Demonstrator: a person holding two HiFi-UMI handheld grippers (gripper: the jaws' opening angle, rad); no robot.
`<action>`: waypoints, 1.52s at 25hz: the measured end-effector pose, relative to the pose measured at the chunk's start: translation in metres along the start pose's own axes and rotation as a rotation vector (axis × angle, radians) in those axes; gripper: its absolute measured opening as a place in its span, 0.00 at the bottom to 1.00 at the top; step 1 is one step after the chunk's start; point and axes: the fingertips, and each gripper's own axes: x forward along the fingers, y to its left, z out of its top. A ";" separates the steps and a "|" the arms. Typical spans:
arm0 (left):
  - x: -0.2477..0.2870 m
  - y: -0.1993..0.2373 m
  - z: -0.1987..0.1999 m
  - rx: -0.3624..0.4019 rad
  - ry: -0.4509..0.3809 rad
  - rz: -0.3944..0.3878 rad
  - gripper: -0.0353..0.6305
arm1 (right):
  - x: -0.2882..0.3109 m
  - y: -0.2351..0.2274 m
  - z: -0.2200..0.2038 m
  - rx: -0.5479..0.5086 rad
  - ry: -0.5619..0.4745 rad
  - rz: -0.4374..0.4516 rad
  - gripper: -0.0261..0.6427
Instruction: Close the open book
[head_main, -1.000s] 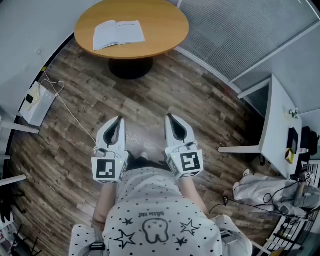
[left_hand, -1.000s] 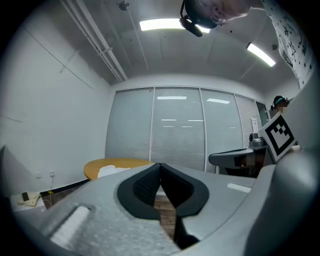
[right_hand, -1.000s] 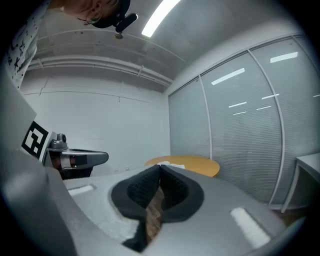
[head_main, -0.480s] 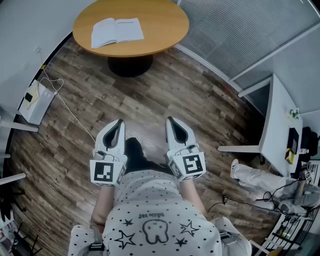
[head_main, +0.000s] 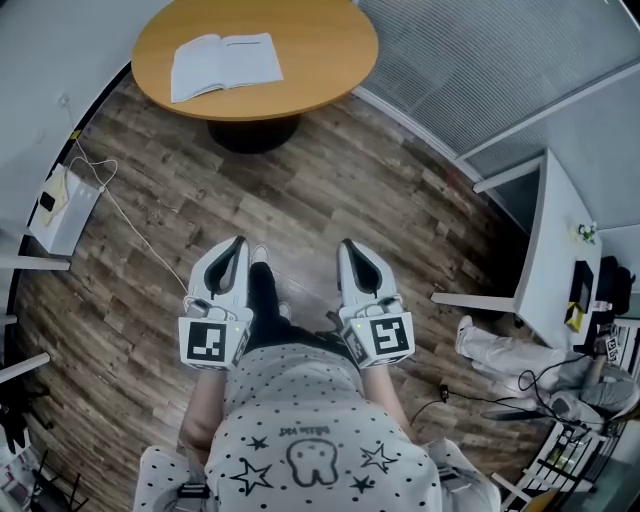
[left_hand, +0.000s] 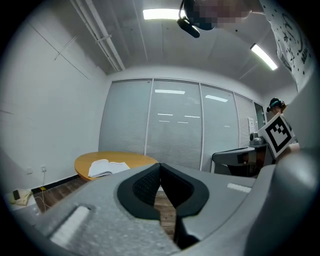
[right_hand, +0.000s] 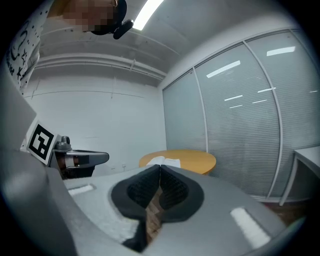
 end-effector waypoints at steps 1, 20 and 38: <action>0.010 0.006 0.000 0.000 0.002 -0.005 0.07 | 0.011 -0.004 0.002 0.001 0.003 -0.003 0.05; 0.125 0.145 0.043 -0.004 -0.037 0.037 0.07 | 0.180 -0.041 0.064 -0.025 -0.043 -0.043 0.05; 0.208 0.170 0.028 -0.033 0.017 0.061 0.07 | 0.249 -0.094 0.050 0.022 0.007 -0.030 0.05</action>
